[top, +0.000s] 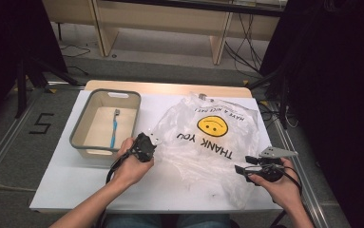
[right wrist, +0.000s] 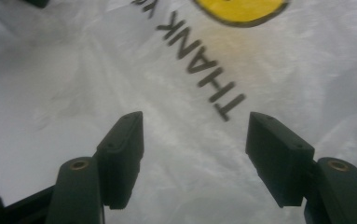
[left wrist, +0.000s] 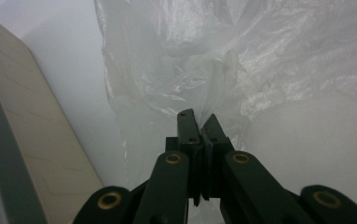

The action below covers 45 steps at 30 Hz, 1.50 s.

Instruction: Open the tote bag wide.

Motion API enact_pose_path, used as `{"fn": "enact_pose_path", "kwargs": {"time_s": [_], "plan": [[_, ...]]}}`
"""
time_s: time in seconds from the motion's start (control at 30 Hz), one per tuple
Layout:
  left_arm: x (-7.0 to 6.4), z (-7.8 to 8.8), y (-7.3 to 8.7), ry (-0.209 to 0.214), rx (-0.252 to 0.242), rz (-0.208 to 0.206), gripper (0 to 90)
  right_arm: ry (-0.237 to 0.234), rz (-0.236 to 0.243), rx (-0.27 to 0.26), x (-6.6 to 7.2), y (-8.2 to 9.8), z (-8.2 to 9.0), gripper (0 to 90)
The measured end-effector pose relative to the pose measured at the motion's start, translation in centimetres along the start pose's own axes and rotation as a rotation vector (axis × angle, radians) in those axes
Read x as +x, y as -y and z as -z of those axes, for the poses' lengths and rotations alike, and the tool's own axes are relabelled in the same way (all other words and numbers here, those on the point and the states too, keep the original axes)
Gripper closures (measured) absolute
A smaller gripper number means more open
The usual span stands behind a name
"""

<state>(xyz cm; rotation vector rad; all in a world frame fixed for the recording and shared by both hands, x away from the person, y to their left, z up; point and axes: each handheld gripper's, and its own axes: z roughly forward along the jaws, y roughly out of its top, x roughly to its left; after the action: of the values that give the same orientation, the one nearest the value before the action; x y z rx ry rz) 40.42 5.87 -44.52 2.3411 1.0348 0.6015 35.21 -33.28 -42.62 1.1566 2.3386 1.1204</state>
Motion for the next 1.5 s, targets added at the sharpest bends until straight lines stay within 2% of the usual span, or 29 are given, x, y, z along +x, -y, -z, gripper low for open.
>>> {"fn": "enact_pose_path", "kwargs": {"time_s": [0.03, 0.07, 0.1, 0.17, 0.23, 0.33, 0.37, 0.4, 0.53, 0.63, 0.7, 0.93, 1.03, 1.1, 1.17, 1.27, 1.3, 1.33, 1.37, 1.4, 1.5], "plan": [[0.2, -0.3, -0.4, -0.015, -0.006, 0.009, 89.2, -0.044, 0.025, 0.025, 0.7, 0.0, -0.2, 37.7], [0.3, -0.4, -0.6, -0.028, -0.004, 0.004, 89.2, -0.044, 0.025, 0.025, 0.7, 0.0, -0.2, 37.7], [0.4, -0.7, -0.9, -0.040, -0.006, 0.005, 89.2, -0.081, 0.041, 0.047, 1.3, 0.0, -0.5, 37.7], [0.7, -1.1, -1.4, -0.059, -0.008, 0.002, 89.2, -0.097, 0.049, 0.062, 1.7, 0.1, -0.7, 37.5], [0.9, -1.6, -2.0, -0.074, -0.010, 0.017, 89.2, -0.126, 0.075, 0.120, 2.7, 0.4, -1.5, 36.2], [1.2, -2.3, -2.6, -0.094, -0.023, 0.035, 89.2, -0.137, 0.086, 0.146, 3.3, 0.6, -2.0, 35.7], [1.3, -2.5, -2.9, -0.100, -0.025, 0.039, 89.2, -0.134, 0.095, 0.180, 3.7, 0.7, -2.4, 41.3], [1.4, -2.7, -3.1, -0.106, -0.025, 0.041, 89.2, -0.134, 0.095, 0.180, 3.7, 0.7, -2.4, 41.3], [1.9, -3.4, -3.6, -0.117, -0.027, 0.064, 89.2, -0.115, 0.112, 0.269, 4.0, 0.6, -2.7, 72.9], [2.2, -3.6, -4.0, -0.120, -0.036, 0.081, 89.2, -0.130, 0.090, 0.292, 4.0, 0.6, -2.9, 87.2], [2.4, -3.7, -4.4, -0.129, -0.048, 0.098, 89.1, -0.135, 0.080, 0.312, 4.2, 0.7, -3.1, 90.0], [3.1, -4.1, -4.7, -0.168, -0.055, 0.114, 88.9, -0.228, 0.079, 0.352, 5.2, 0.9, -3.6, 90.0], [3.3, -4.2, -4.6, -0.171, -0.052, 0.108, 88.6, -0.269, 0.072, 0.347, 5.4, 1.0, -3.8, 90.0], [3.3, -4.0, -4.6, -0.177, -0.063, 0.101, 87.2, -0.289, 0.071, 0.325, 5.4, 0.9, -3.9, 90.0], [3.1, -3.6, -4.6, -0.173, -0.084, 0.089, 79.1, -0.304, 0.059, 0.312, 5.5, 0.8, -3.9, 90.0], [2.6, -2.9, -4.7, -0.189, -0.130, 0.060, 59.1, -0.315, 0.042, 0.281, 5.5, 0.7, -3.8, 76.7], [2.4, -2.5, -4.7, -0.191, -0.141, 0.047, 47.7, -0.299, 0.045, 0.230, 5.5, 0.3, -3.4, 67.4], [2.3, -2.2, -4.7, -0.189, -0.144, 0.036, 47.7, -0.299, 0.045, 0.230, 5.5, 0.3, -3.4, 67.4], [2.0, -1.9, -4.7, -0.184, -0.161, 0.038, 43.3, -0.291, 0.054, 0.205, 5.4, 0.2, -3.3, 64.2], [1.8, -1.6, -4.6, -0.181, -0.162, 0.036, 35.0, -0.276, 0.063, 0.161, 5.3, -0.1, -3.1, 59.8], [1.2, -0.4, -4.2, -0.158, -0.191, 0.023, 29.0, -0.231, 0.075, 0.079, 5.1, -0.6, -2.7, 51.5]]}}
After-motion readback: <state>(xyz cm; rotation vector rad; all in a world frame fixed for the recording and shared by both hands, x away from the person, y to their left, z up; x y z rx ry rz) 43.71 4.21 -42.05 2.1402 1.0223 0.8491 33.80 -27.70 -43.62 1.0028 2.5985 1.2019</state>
